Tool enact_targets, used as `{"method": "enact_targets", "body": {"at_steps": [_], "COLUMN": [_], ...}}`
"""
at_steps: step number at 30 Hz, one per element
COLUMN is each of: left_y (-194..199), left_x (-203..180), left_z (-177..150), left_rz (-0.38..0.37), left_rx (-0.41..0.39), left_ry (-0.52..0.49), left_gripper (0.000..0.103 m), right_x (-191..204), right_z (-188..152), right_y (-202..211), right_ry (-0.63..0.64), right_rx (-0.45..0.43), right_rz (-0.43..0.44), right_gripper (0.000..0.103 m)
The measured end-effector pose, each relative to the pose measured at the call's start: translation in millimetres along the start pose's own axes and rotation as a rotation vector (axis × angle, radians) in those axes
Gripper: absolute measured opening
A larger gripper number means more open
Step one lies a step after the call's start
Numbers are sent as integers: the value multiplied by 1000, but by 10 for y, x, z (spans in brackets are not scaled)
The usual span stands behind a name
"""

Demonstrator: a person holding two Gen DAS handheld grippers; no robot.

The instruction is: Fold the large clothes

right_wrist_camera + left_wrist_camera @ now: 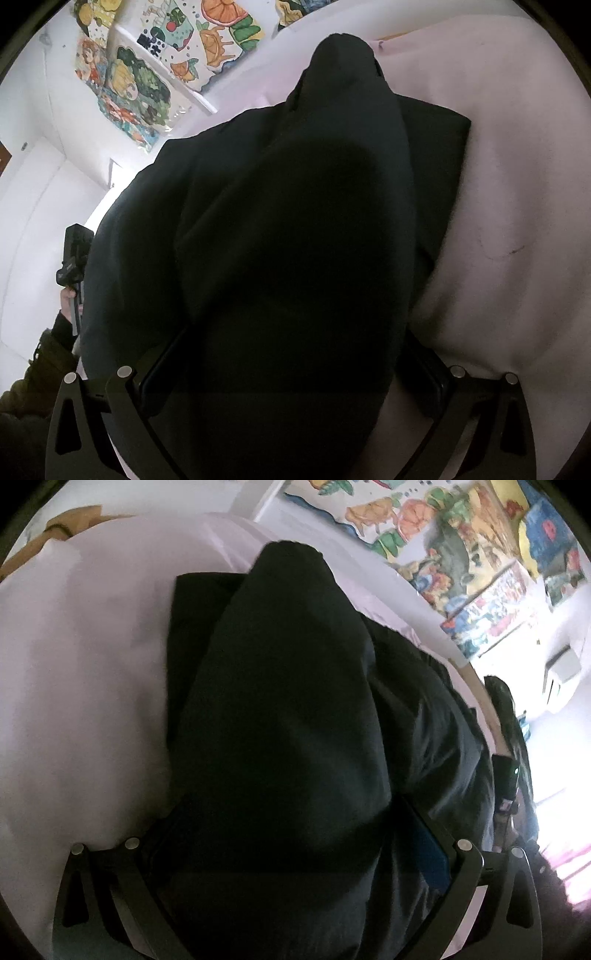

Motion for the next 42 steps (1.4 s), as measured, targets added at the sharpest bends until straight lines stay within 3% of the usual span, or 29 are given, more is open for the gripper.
{"method": "enact_targets", "body": {"at_steps": [8, 16, 32, 42], "left_y": [-68, -184, -222, -192], "left_x": [-52, -169, -159, -120], "left_z": [-64, -302, -314, -319], "left_rz": [43, 167, 179, 175], "left_rx": [-24, -121, -126, -116], "left_ry": [-36, -135, -130, -118], "left_gripper": [102, 102, 102, 102], "right_x": [8, -1, 63, 132], "right_z": [-44, -113, -85, -96], "right_y": [0, 12, 9, 77], "right_ry": [-4, 16, 39, 53], "right_rx": [-36, -74, -69, -75], "right_rz": [4, 5, 7, 36], "right_gripper": [103, 103, 103, 76]}}
Point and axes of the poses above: each gripper's, at about its wrist camera, not at the fingertips, and y roughly against the way its jaws point, x to its left, z to its top, the point moved 2 cm from there along -y, roughly the way its jaws point, and after that the axes turned 12 degrees about y, right-handed, at the moved point
